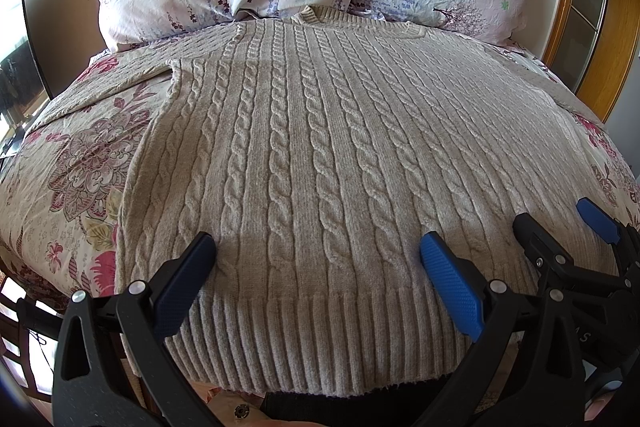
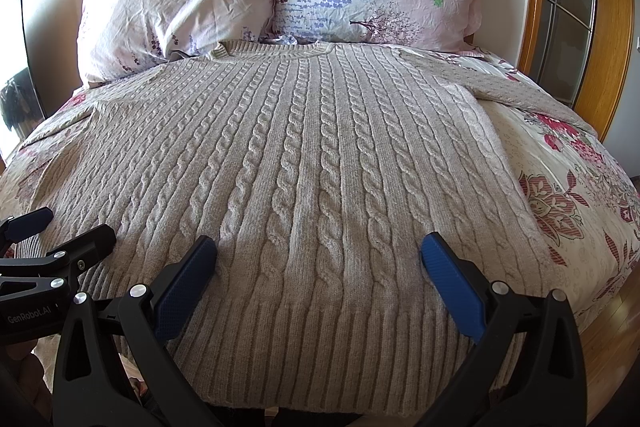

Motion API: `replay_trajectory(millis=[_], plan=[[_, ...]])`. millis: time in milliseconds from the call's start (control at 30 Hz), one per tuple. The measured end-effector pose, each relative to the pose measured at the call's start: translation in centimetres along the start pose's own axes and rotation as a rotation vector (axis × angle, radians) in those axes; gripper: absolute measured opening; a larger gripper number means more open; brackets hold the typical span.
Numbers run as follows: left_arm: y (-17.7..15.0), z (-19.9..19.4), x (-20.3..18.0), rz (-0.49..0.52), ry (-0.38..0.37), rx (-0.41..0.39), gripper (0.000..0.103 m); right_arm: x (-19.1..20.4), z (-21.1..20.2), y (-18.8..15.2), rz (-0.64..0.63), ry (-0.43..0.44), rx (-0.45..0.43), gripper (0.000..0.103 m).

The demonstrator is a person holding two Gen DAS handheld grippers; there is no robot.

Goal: Fold small clothes

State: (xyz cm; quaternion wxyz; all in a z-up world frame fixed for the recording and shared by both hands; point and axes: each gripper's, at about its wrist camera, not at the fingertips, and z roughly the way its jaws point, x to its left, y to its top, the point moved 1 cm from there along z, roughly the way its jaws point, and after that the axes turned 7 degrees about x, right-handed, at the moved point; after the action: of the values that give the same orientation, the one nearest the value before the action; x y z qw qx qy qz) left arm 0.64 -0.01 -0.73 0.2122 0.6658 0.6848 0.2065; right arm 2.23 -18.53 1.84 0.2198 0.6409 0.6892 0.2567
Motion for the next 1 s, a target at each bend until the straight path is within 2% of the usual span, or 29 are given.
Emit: replay_trajectory(millis=[467,633,800,900,1000], plan=[[0.1,0.0,0.1,0.006,0.002,0.005,0.101,0.1,0.0,0.1,0.000,0.000,-0.001,0.102],[0.6,0.3,0.0,0.016,0.006,0.033,0.101,-0.1,0.1,0.0,-0.017,0.005,-0.011,0.102],[1.0,0.5,0.1,0.025,-0.011,0.063,0.101,-0.3,0.1,0.2,-0.070,0.058,-0.008,0.102],[1.8,0.2,1.0,0.002,-0.092,0.078,0.101,-0.9,0.1,0.4,-0.114,0.107,0.016,0.102],[3.9,0.2,3.2,-0.107,-0.251,0.070,0.101,-2.9,0.2,1.9,-0.116,0.173,0.059,0.102]])
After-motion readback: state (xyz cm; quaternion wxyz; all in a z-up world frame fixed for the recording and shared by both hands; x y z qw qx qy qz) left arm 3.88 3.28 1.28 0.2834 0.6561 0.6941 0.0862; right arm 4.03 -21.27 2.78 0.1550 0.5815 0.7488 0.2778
